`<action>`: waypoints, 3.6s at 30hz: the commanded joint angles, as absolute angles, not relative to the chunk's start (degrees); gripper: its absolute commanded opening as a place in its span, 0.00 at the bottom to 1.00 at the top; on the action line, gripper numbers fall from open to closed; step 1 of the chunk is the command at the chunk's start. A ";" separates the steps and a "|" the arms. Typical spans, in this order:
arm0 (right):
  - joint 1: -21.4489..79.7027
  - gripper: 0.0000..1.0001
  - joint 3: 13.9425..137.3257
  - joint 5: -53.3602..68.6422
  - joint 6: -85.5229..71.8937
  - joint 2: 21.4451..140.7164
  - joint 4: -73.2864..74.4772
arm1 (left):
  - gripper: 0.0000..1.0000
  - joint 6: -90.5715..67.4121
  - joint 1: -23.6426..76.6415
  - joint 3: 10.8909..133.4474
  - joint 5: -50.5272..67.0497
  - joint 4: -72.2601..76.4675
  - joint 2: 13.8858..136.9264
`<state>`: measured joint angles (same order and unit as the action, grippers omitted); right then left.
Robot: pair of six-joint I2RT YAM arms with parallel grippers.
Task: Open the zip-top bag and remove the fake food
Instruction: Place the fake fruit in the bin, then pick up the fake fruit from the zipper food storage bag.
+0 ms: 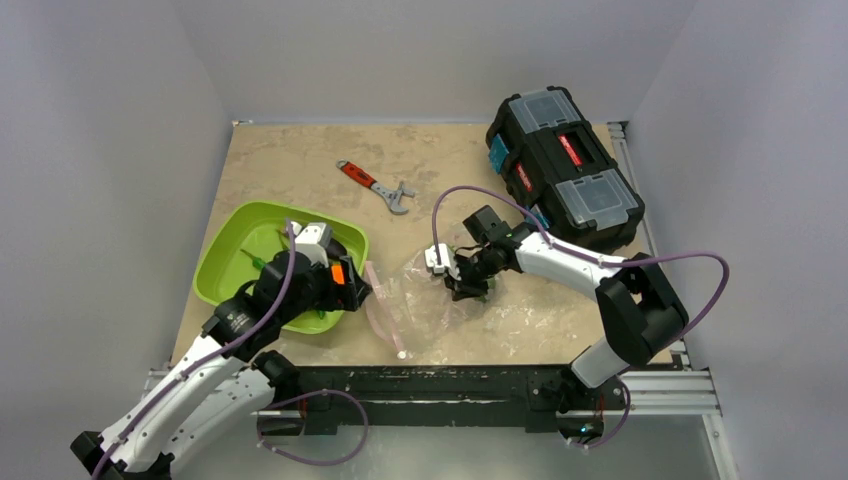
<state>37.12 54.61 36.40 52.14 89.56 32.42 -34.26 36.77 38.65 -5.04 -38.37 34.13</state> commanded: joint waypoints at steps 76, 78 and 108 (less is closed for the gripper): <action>33.62 0.36 53.57 35.51 55.06 85.23 32.48 | 0.88 -38.94 37.73 29.11 11.88 -21.80 37.11; 33.51 0.39 53.76 36.32 55.23 84.89 32.81 | 0.88 -38.88 37.71 29.10 11.89 -21.88 36.96; 22.38 0.63 58.57 49.18 60.22 74.89 41.39 | 0.88 -37.97 37.74 27.76 13.09 -22.63 34.05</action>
<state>24.56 55.05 43.38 58.33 75.92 38.50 -38.74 37.58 28.21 12.03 -23.99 34.72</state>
